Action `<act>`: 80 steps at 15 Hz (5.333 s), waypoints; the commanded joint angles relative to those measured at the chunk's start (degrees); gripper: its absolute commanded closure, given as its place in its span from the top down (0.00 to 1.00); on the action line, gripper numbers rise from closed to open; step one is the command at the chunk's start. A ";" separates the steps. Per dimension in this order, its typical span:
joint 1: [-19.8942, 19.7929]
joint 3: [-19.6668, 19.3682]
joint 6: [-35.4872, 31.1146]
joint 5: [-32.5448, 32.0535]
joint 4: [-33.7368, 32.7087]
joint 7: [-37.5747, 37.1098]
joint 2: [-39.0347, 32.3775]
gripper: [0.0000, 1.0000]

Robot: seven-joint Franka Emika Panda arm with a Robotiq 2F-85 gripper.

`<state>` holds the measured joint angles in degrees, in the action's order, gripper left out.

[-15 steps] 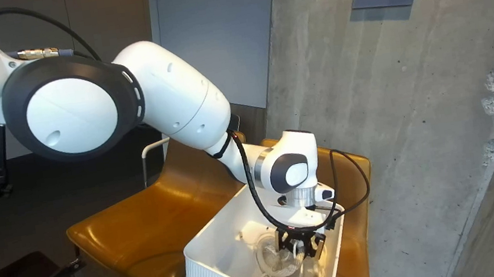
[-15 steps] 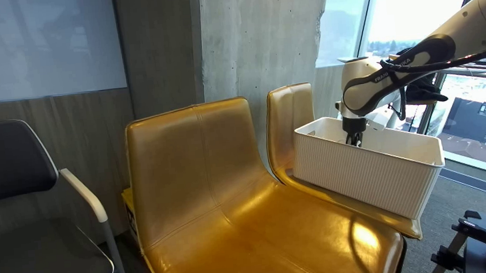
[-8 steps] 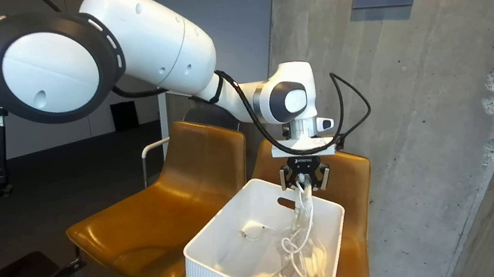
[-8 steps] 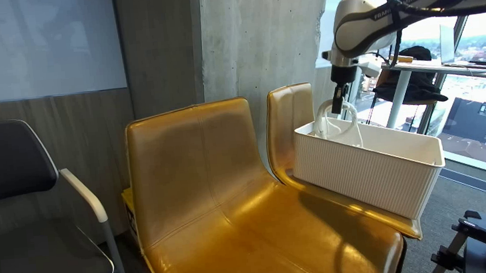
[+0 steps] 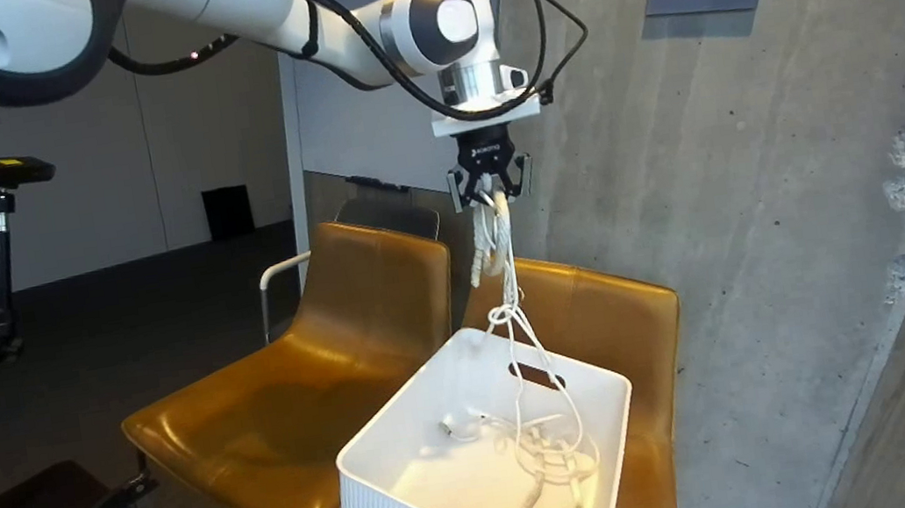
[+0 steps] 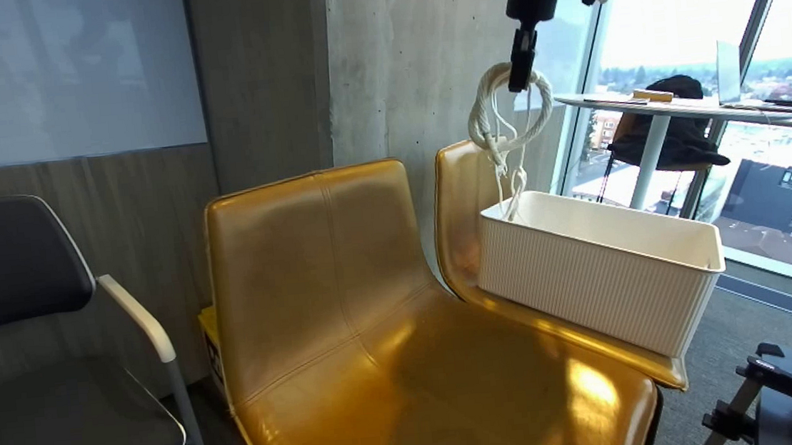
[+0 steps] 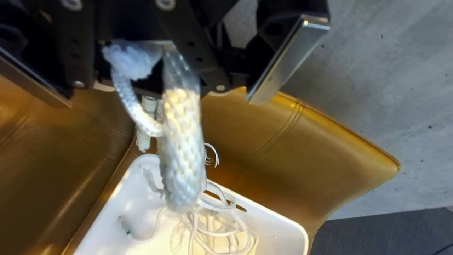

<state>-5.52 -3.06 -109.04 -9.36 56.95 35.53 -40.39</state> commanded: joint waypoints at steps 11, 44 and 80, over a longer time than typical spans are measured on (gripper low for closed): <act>25.82 7.07 -0.58 -9.35 16.10 -1.44 16.42 0.00; 17.86 8.07 -34.65 -19.60 57.64 -18.72 21.23 0.00; 1.87 6.31 7.22 -5.07 -7.26 48.24 -15.32 1.00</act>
<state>-4.60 4.19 -106.53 -16.40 57.80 81.33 -50.92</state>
